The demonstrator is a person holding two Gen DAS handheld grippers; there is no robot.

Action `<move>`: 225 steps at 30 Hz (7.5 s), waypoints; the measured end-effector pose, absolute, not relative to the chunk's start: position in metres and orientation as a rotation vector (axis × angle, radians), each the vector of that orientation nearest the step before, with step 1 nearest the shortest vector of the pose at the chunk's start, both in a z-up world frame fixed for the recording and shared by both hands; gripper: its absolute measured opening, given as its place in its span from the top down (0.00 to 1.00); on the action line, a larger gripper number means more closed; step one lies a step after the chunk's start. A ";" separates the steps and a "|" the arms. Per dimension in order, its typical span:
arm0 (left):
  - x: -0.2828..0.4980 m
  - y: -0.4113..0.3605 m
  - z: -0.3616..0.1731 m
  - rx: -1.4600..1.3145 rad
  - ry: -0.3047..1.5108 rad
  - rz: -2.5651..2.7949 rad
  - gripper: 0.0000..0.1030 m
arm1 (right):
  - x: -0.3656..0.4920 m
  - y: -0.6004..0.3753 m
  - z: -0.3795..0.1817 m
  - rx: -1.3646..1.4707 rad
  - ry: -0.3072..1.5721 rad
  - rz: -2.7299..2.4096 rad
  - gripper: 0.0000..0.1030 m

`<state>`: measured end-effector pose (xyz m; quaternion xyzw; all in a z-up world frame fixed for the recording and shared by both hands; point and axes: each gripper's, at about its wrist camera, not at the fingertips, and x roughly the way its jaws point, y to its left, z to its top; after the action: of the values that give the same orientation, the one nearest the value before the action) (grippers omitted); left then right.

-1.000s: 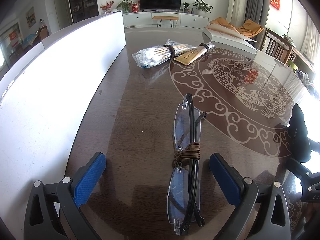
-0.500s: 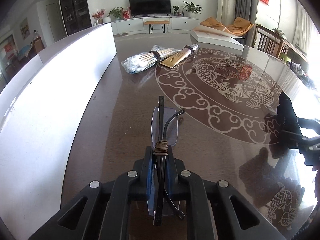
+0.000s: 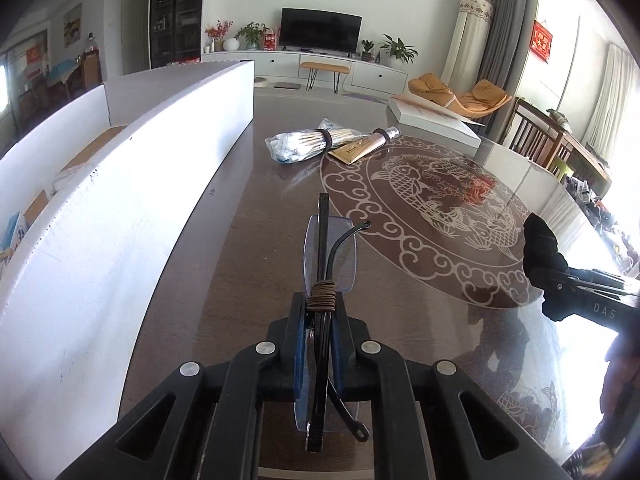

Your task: Organize objects

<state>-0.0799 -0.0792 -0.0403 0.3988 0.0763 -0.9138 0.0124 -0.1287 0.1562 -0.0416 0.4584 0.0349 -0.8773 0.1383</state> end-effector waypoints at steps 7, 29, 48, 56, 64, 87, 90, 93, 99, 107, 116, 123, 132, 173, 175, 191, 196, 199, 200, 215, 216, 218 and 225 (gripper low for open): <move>-0.060 -0.093 -0.013 1.175 0.364 -2.913 0.90 | -0.113 0.138 -0.011 1.216 0.103 -2.509 0.65; -0.039 -0.315 0.051 1.029 0.409 -2.514 0.88 | -0.119 -0.162 0.082 0.932 0.119 -2.024 0.61; -0.009 -0.178 0.074 0.886 0.377 -2.760 0.17 | -0.121 0.052 -0.024 1.059 0.275 -2.542 0.07; -0.030 -0.043 0.045 1.149 0.252 -3.009 0.08 | -0.120 0.188 -0.055 1.310 0.188 -2.759 0.07; -0.051 -0.010 -0.021 1.360 0.069 -2.907 0.08 | -0.113 0.218 -0.072 1.372 -0.013 -2.775 0.07; -0.099 -0.020 -0.077 1.443 0.008 -2.756 0.01 | -0.121 0.206 -0.080 1.419 0.050 -2.758 0.00; -0.099 -0.021 -0.077 1.447 0.014 -2.749 0.00 | -0.121 0.206 -0.080 1.419 0.050 -2.758 0.00; -0.100 -0.020 -0.077 1.439 0.015 -2.753 0.00 | -0.121 0.206 -0.080 1.419 0.050 -2.758 0.00; -0.100 -0.021 -0.077 1.450 0.006 -2.760 0.00 | -0.121 0.206 -0.080 1.419 0.050 -2.757 0.00; -0.100 -0.022 -0.078 1.443 0.007 -2.768 0.00 | -0.121 0.206 -0.080 1.419 0.049 -2.758 0.00; -0.106 -0.024 -0.078 1.462 0.001 -2.766 0.00 | -0.121 0.206 -0.081 1.420 0.053 -2.758 0.00; -0.120 -0.037 -0.077 1.478 0.016 -2.740 0.00 | -0.121 0.206 -0.081 1.421 0.052 -2.758 0.00; -0.132 -0.048 -0.078 1.481 0.021 -2.729 0.00 | -0.121 0.206 -0.081 1.421 0.052 -2.758 0.00; -0.121 -0.050 -0.077 1.476 -0.023 -2.792 0.00 | -0.121 0.206 -0.081 1.421 0.052 -2.758 0.00; -0.120 -0.050 -0.077 1.477 -0.026 -2.792 0.00 | -0.121 0.206 -0.081 1.421 0.052 -2.758 0.00; -0.113 -0.051 -0.076 1.480 -0.037 -2.813 0.00 | -0.279 0.101 -0.033 1.444 0.076 -2.465 0.23; -0.113 -0.051 -0.076 1.481 -0.037 -2.813 0.00 | -0.352 0.053 -0.042 1.536 -0.116 -2.481 0.45; -0.113 -0.051 -0.076 1.480 -0.037 -2.813 0.00 | -0.381 0.042 -0.050 1.580 -0.250 -2.513 0.45; -0.113 -0.051 -0.076 1.480 -0.038 -2.813 0.00 | -0.389 0.038 -0.053 1.594 -0.273 -2.509 0.45; -0.114 -0.050 -0.076 1.479 -0.038 -2.813 0.00 | -0.301 0.054 -0.067 1.476 0.286 -2.404 0.72; -0.114 -0.050 -0.076 1.479 -0.038 -2.813 0.00 | -0.288 0.065 -0.068 1.464 0.329 -2.398 0.72; -0.114 -0.050 -0.076 1.479 -0.037 -2.813 0.00 | -0.261 0.091 -0.069 1.443 0.397 -2.394 0.72; -0.114 -0.050 -0.076 1.479 -0.038 -2.813 0.00 | -0.173 0.179 -0.072 1.384 0.385 -2.482 0.72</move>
<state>-0.1138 -0.0500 -0.0764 0.4653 -0.0118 -0.8849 -0.0185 -0.1728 0.1788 -0.0719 0.4782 0.1329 -0.8573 0.1365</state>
